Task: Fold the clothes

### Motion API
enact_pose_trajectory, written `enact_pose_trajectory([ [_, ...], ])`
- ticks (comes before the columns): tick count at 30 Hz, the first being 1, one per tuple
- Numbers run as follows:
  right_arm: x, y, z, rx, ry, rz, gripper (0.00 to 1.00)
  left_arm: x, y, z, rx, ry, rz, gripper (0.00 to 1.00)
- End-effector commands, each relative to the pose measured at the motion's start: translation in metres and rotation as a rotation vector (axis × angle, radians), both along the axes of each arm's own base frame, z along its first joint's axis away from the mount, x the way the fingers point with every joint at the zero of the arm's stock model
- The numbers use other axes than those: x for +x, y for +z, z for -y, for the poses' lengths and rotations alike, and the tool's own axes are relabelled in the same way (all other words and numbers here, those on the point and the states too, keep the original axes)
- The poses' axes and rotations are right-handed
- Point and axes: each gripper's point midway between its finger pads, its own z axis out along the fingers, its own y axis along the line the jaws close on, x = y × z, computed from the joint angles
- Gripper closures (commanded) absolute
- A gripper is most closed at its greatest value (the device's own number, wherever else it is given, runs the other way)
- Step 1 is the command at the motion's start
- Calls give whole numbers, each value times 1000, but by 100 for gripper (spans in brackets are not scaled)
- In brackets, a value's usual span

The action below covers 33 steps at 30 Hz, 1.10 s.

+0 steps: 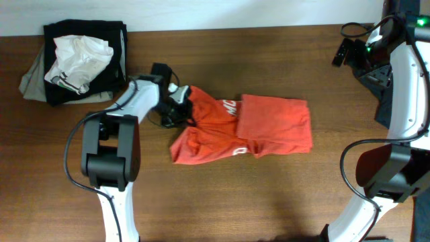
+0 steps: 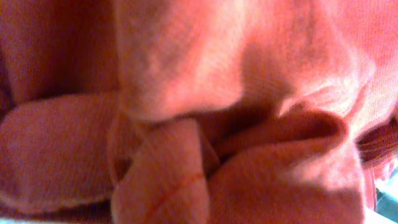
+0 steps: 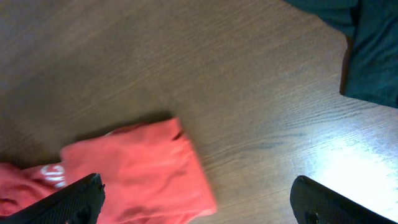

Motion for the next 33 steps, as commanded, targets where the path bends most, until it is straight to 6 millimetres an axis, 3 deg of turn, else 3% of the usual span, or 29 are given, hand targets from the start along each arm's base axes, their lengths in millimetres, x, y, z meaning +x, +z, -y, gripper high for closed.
enact_pose_trajectory([
  [1, 1, 6, -1, -8, 3, 15, 1, 26, -1, -98, 372, 128, -4, 100],
  [4, 1, 6, -1, -8, 3, 15, 1, 48, 56, -136, 436, 197, 30, 100],
  [6, 1, 6, -1, -8, 3, 15, 1, 52, 84, -136, 434, 201, 49, 100],
  [7, 1, 6, -1, -8, 3, 15, 1, 53, 102, -126, 432, 182, 65, 100],
  [12, 1, 6, -1, -8, 3, 15, 1, 52, 150, -80, 427, 90, 152, 100],
  [19, 1, 6, -1, -8, 3, 15, 1, 25, 145, 48, 387, -160, 238, 99],
  [23, 1, 6, -1, -8, 3, 15, 1, -1, 113, 109, 388, -304, 223, 96],
  [27, 1, 6, -1, -8, 3, 15, 1, -15, 75, 150, 376, -352, 194, 91],
  [28, 1, 6, -1, -8, 3, 15, 1, -20, 61, 162, 365, -375, 184, 85],
  [30, 1, 6, -1, -8, 3, 15, 1, -28, 46, 171, 375, -403, 164, 51],
  [31, 1, 6, -1, -8, 3, 15, 1, -31, 41, 174, 379, -415, 158, 17],
  [32, 1, 6, -1, -8, 3, 15, 1, -34, 41, 178, 382, -425, 167, 1],
  [33, 1, 6, -1, -8, 3, 15, 1, -31, 46, 178, 397, -426, 191, 1],
])
